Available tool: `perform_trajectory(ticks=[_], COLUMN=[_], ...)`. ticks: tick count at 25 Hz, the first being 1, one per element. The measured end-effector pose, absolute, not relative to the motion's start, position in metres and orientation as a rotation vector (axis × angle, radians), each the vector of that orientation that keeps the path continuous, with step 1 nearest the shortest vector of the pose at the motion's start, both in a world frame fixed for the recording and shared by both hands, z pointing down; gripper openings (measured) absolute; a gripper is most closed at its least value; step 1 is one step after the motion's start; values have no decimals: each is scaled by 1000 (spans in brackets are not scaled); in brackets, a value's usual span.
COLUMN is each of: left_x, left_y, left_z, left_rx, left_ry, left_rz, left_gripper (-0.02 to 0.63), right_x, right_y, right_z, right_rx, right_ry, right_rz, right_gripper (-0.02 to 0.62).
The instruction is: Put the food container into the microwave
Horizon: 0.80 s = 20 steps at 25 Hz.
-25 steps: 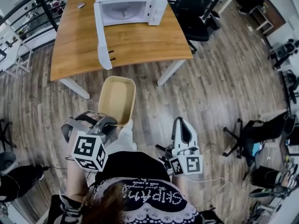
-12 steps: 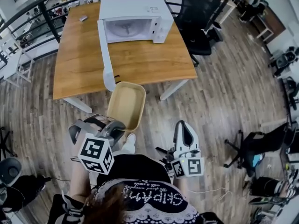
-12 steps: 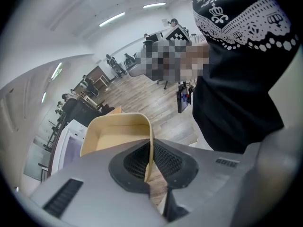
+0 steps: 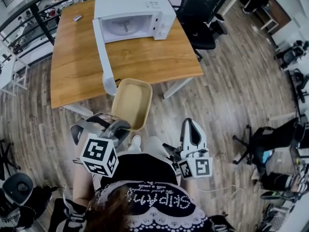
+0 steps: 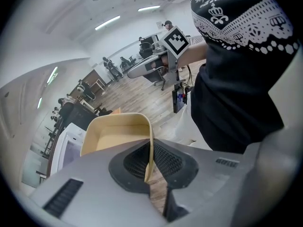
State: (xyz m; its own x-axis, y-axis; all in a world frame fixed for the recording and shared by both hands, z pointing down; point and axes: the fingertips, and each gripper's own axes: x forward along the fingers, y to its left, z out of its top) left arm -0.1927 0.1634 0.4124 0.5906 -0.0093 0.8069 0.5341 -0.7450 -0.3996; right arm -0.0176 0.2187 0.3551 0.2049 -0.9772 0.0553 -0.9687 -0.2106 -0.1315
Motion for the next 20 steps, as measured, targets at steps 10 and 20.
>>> perform_trajectory(ticks=[10,20], left_x=[-183,-170], left_y=[153,143], left_z=[420,417], left_rx=[-2206,-2218], left_ry=[-440,-423], left_rz=[-1092,-1090], left_gripper=[44,44], right_x=[-8,1], right_y=[209,184], right_z=[361,357], right_rx=[-2419,-2388], right_ry=[1908,1966], right_rz=[-198,-184], right_gripper=[34,34])
